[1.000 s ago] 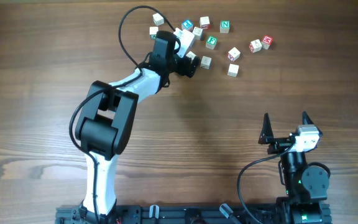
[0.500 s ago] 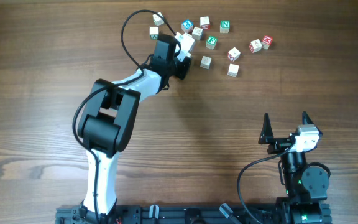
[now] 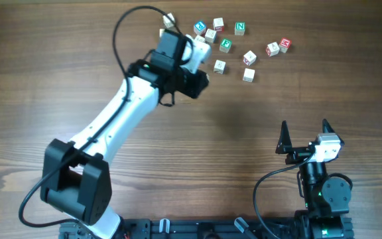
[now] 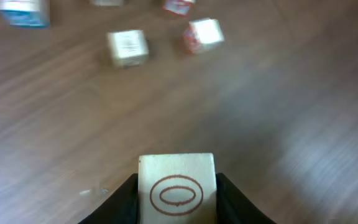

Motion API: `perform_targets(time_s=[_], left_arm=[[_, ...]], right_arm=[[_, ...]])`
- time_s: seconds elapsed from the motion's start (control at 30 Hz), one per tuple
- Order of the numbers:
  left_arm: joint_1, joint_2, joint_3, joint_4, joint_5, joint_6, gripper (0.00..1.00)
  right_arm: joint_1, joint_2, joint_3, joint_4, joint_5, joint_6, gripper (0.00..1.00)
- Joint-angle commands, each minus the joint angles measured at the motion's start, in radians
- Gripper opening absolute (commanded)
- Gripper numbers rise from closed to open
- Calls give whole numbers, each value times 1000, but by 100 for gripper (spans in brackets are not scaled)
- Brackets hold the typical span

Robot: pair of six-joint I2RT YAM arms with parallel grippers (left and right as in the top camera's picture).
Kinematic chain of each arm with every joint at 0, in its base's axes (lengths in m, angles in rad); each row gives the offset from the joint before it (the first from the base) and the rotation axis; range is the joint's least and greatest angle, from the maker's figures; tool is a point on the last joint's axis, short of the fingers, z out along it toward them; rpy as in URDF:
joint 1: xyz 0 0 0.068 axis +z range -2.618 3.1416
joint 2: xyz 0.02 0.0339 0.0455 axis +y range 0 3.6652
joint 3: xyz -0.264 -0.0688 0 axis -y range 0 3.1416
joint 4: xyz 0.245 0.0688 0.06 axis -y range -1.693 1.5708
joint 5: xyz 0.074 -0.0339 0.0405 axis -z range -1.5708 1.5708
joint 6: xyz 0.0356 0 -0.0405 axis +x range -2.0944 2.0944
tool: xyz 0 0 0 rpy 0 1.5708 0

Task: Form a horizontal line
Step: 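Carry the held block forward-right and lower it onto the table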

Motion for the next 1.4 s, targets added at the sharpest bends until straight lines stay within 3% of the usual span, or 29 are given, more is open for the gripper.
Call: perform_targets(time_s=[0.0, 0.13, 0.33, 0.6, 0.73, 0.83, 0.9, 0.97, 1.07, 1.2, 1.37], left_arm=[[-106, 13, -52, 38, 31, -21, 36], [-186, 95, -70, 119, 24, -66, 36], [-258, 234, -70, 220, 20, -339, 36], [-347, 235, -70, 219, -193, -339, 46], [-347, 235, -70, 218, -198, -339, 49], [-347, 235, -70, 218, -198, -338, 66], [-347, 235, -70, 212, -198, -329, 80], [-347, 235, -70, 198, -198, -253, 83], [-347, 235, -70, 182, -173, -139, 82], [-347, 235, -70, 177, -108, 3, 70], [-347, 235, -71, 178, -107, 38, 71]], right_arm=[[3, -6, -1, 3, -8, -18, 100], [3, -6, -1, 3, -8, -18, 100], [3, -6, -1, 3, -8, -17, 100], [3, -6, -1, 3, -8, -17, 100], [3, -6, -1, 3, -8, -18, 100], [3, -6, -1, 3, -8, -18, 100], [3, -6, -1, 3, -8, -18, 100], [3, -6, -1, 3, -8, -18, 100], [3, -6, -1, 3, -8, -18, 100], [3, -6, -1, 3, -8, -18, 100], [3, -6, -1, 3, -8, -17, 100]])
